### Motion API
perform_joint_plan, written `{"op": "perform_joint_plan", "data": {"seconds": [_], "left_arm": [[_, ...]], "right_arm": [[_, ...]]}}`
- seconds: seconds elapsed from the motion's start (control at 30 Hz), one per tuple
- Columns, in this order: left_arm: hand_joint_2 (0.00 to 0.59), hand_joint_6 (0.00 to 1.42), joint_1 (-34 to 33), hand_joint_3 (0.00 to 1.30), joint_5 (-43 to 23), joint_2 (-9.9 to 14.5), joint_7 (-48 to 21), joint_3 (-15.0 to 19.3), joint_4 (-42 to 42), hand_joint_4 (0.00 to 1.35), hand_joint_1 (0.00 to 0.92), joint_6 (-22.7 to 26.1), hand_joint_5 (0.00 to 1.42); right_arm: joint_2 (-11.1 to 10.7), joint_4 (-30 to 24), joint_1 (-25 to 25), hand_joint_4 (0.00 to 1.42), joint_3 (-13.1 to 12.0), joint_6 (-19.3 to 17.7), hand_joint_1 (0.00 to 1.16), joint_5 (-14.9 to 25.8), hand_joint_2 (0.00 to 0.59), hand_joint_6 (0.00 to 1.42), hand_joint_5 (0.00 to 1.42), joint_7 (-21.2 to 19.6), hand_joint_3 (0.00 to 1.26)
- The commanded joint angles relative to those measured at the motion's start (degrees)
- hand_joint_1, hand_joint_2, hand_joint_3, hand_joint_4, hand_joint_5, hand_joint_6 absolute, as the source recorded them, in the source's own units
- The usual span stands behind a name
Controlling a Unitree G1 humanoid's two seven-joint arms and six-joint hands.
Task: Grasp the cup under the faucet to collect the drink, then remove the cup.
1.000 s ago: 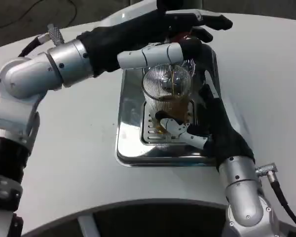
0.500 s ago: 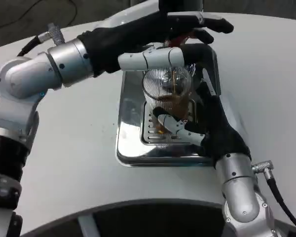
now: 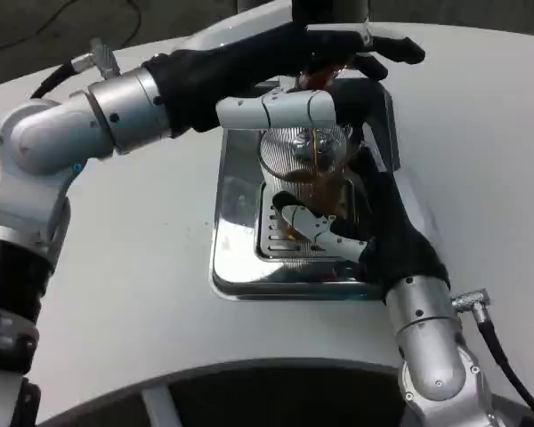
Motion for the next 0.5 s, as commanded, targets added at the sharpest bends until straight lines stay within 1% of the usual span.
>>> {"op": "perform_joint_plan", "data": {"seconds": [0.03,0.3,0.5], "left_arm": [[0.143,0.13,0.61,0.22,1.55,0.35,-1.76,-1.53,0.96,0.14,0.000,-0.36,0.20],[0.144,0.13,0.40,0.23,1.44,0.13,-1.86,-1.65,1.65,0.14,0.000,-0.48,0.20],[0.148,0.13,0.33,0.23,1.47,0.00,-1.78,-1.75,1.86,0.14,0.000,-0.49,0.20]], "right_arm": [[0.80,-0.59,-0.20,0.00,0.64,-0.74,0.72,0.78,0.222,0.00,0.10,0.28,0.00],[0.87,-1.45,-0.17,0.00,0.42,-1.45,0.71,1.76,0.229,0.00,0.10,0.06,0.00],[0.81,-0.50,-1.21,0.00,0.16,-1.65,0.71,2.63,0.230,0.00,0.11,0.26,0.00]]}}
